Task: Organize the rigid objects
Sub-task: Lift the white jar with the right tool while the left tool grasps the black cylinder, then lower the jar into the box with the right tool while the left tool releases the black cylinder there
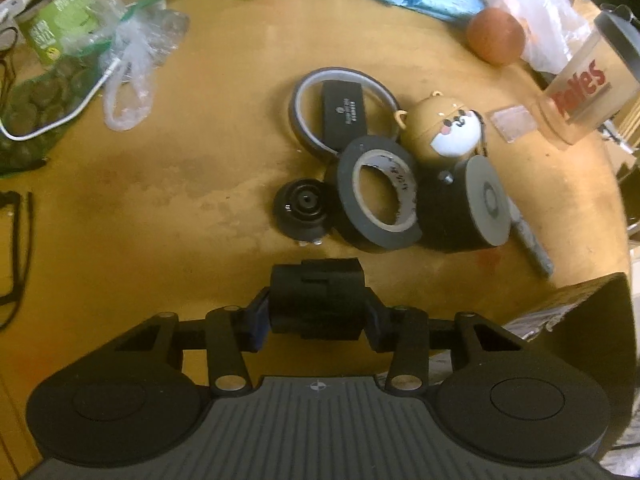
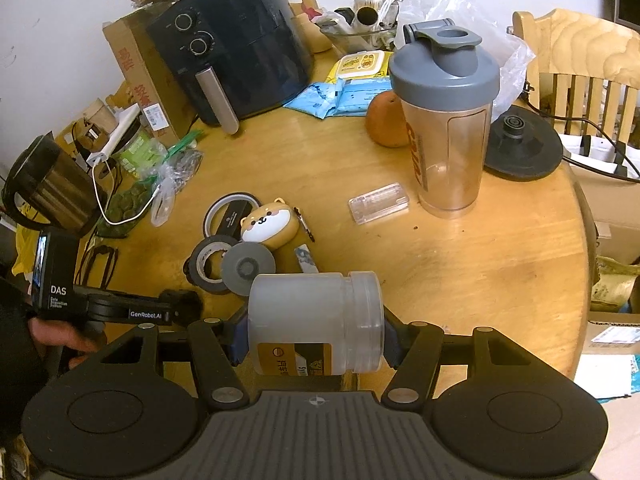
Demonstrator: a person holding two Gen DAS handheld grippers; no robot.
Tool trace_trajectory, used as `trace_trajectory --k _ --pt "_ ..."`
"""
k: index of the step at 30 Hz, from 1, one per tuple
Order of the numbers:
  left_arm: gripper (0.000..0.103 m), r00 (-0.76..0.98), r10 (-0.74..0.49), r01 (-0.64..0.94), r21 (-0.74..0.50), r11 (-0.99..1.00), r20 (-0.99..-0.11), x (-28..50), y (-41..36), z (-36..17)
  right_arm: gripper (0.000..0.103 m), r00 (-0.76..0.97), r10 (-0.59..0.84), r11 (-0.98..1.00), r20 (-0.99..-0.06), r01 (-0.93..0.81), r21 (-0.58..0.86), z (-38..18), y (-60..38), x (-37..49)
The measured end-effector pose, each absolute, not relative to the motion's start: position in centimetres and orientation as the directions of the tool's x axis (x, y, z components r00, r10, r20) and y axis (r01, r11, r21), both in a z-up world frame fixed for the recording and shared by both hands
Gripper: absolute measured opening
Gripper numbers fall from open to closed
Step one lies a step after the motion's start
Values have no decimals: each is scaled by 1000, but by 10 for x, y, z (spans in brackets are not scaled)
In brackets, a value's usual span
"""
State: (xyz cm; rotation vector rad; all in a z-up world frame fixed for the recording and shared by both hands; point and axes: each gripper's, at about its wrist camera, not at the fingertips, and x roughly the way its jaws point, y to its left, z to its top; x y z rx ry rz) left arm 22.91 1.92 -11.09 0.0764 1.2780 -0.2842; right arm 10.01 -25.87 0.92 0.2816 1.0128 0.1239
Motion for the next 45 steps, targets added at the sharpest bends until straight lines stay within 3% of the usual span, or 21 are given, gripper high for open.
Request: trace_trajectory --k 23,37,45 --pt "44 390 -286 219 -213 952 -876 178 25 -25 64 526 235 965 -818 -24 261 16 -245 89" --pt "44 307 -378 209 -326 922 -873 142 17 -47 64 446 301 952 -843 -90 292 -7 -218 79" --pt "44 293 -315 175 -273 946 -903 143 9 -67 64 405 296 955 -865 -97 281 -26 -205 78"
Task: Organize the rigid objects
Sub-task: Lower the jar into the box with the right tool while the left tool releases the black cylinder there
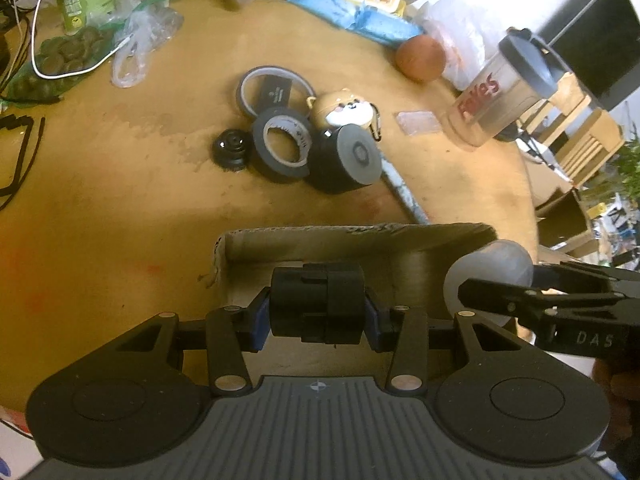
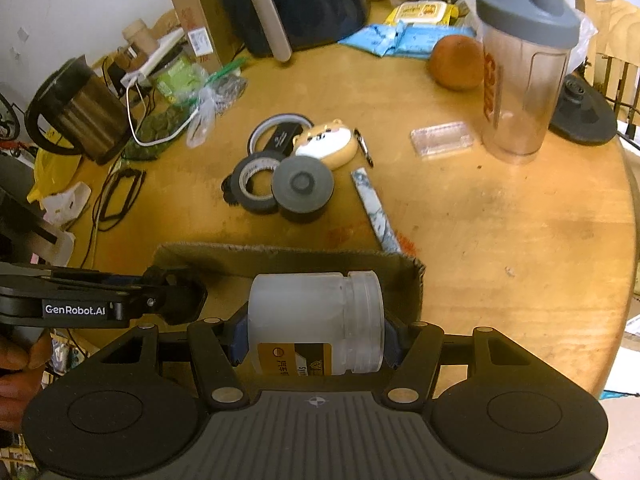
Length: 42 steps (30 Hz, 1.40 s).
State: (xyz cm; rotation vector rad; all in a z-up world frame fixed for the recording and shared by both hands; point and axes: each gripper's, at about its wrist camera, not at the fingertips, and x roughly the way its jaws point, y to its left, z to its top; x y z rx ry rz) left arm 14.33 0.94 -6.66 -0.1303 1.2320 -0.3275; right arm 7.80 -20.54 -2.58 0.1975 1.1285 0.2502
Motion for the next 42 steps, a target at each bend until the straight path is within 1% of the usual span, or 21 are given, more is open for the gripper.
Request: trace_trajectory --k 11,14,15,16,18,19,20,21,27,33,42 --pt "44 299 -177 124 -146 982 -938 139 3 -77 64 377 188 982 -907 -75 173 -49 -185 84" --pt "45 310 -164 115 -135 984 -936 138 1 -75 65 380 152 988 -912 -68 136 -53 -181 86" --pt "46 315 -158 112 -129 985 -936 138 0 -74 65 379 143 990 -914 -67 127 -53 -181 86" --pt "51 323 -150 109 -121 987 -934 137 0 -73 65 377 138 990 -916 -64 123 -54 -180 86" --pt "56 334 -157 111 -127 986 -929 135 0 -69 65 395 138 990 -908 -60 125 -51 -181 85" --pt "62 339 -169 110 -139 984 -926 133 0 -67 66 402 150 989 -903 -65 135 -48 -181 84" --pt "65 347 -180 111 -150 982 -921 131 -1 -64 72 409 164 986 -898 -70 148 -45 -182 84" --pt "66 356 -187 112 -156 981 -916 129 -2 -61 79 417 170 985 -893 -72 154 -42 -182 83" --pt "68 417 -193 137 -149 979 -888 119 -1 -41 97 455 208 978 -866 -85 190 -23 -182 80" --pt "68 461 -203 147 -152 977 -864 120 10 -26 103 466 207 978 -860 -85 190 -9 -188 86" --pt "68 478 -205 149 -151 977 -854 113 26 -24 103 482 166 985 -861 -41 167 1 -198 92"
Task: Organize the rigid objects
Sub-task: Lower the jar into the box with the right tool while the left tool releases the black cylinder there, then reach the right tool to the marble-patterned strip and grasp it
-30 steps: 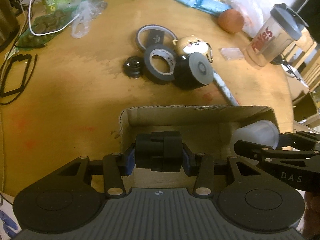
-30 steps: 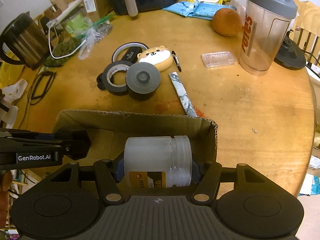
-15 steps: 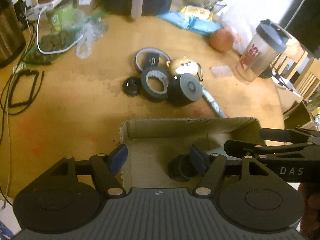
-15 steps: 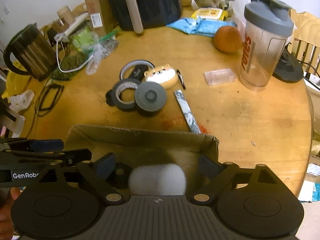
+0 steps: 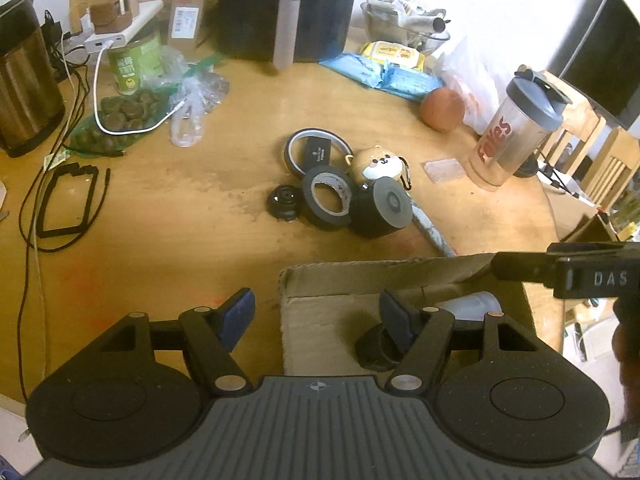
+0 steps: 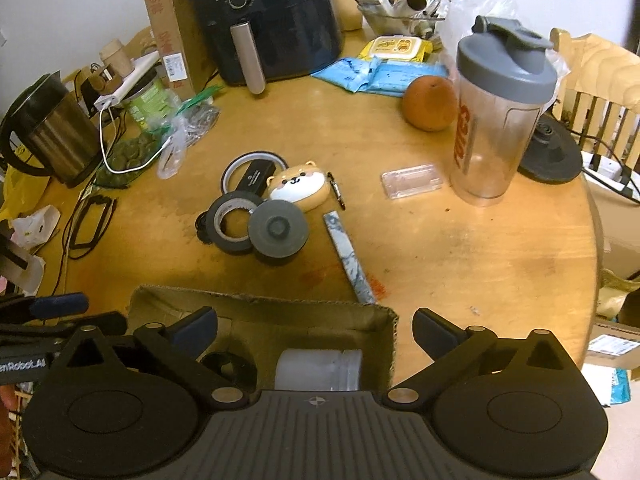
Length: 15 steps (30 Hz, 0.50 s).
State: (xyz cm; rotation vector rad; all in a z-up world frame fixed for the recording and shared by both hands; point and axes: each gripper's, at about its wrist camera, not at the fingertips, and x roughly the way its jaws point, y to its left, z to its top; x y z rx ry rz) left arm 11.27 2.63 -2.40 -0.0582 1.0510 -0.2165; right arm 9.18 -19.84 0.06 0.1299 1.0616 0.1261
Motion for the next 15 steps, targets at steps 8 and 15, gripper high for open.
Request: trace_trajectory --k 8,15 --pt "68 499 -207 127 -165 978 -841 100 45 -18 103 499 122 993 -858 -62 105 8 -196 91" --pt "76 509 -187 102 -157 982 -840 91 57 -17 103 500 83 996 -862 -66 58 9 -203 93"
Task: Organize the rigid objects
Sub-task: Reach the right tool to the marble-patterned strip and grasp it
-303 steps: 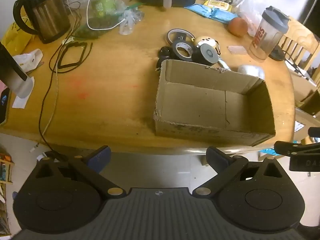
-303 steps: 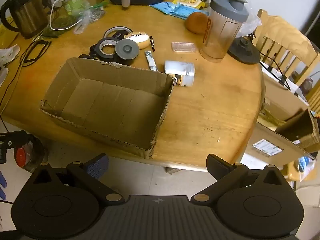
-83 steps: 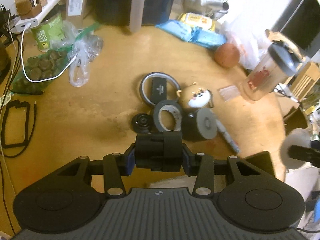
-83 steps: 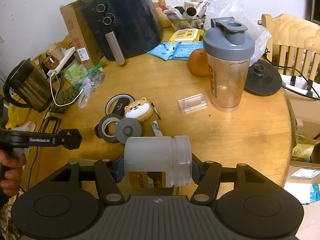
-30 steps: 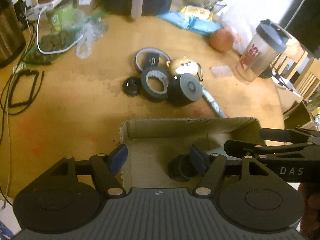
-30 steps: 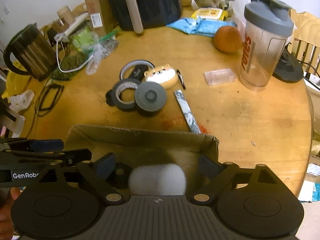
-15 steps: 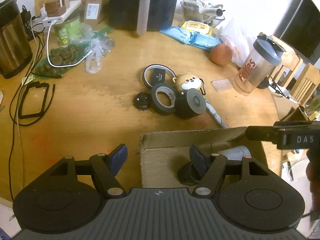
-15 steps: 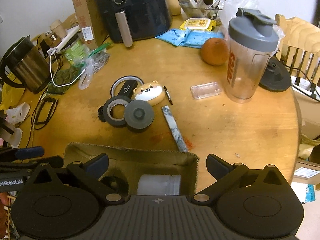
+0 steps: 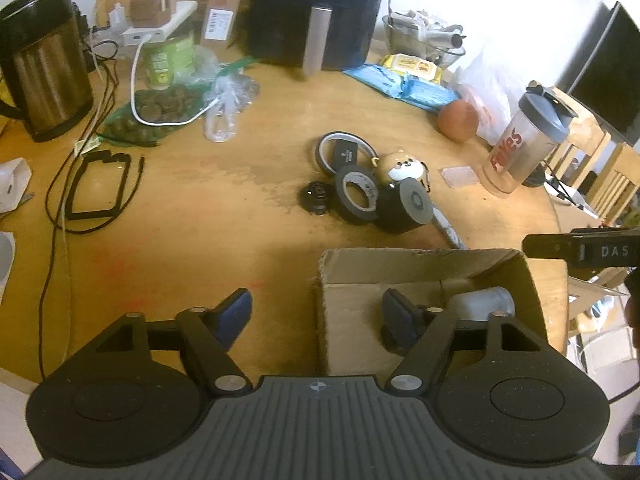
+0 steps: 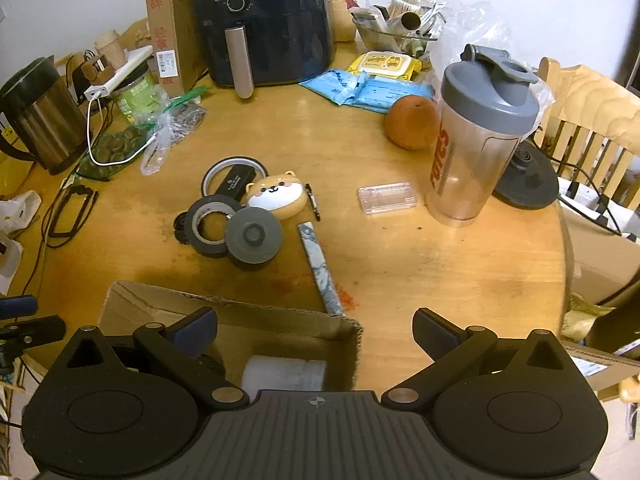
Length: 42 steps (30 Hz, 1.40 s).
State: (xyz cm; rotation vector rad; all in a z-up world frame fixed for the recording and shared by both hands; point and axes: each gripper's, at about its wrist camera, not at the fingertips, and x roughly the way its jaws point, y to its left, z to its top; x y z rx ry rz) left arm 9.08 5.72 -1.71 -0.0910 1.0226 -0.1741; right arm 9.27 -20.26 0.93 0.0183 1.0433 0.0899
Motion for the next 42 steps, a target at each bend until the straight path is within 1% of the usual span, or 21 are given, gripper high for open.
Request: trace_trajectory --k 6,11,18,24,30,34,37,42 --pt "77 509 -164 53 -160 986 -845 88 66 -21 103 514 50 995 -856 -102 -3 12 -208 100" --pt "78 512 -157 36 -161 986 -844 87 66 -20 103 514 44 991 -857 -128 -26 15 -217 109" --pt "80 525 -150 18 -165 986 -838 93 65 -16 103 526 -3 987 -850 -135 -87 36 -226 132" --pt "81 525 -144 8 -164 986 -839 99 59 -16 103 549 3 980 -836 -167 -106 44 -226 151" --pt "81 523 -126 -24 -163 986 -843 97 57 -17 103 527 39 973 -849 -213 -88 26 -224 164" --pt "81 518 -115 -47 -163 986 -848 93 59 -18 103 494 91 959 -865 -278 -58 5 -218 172" --pt "81 516 -105 -64 -161 985 -850 89 60 -18 103 430 139 941 -892 -338 -16 -13 -214 180" --pt "81 511 -83 -101 -155 983 -855 83 62 -17 103 363 176 930 -915 -367 33 -39 -210 191"
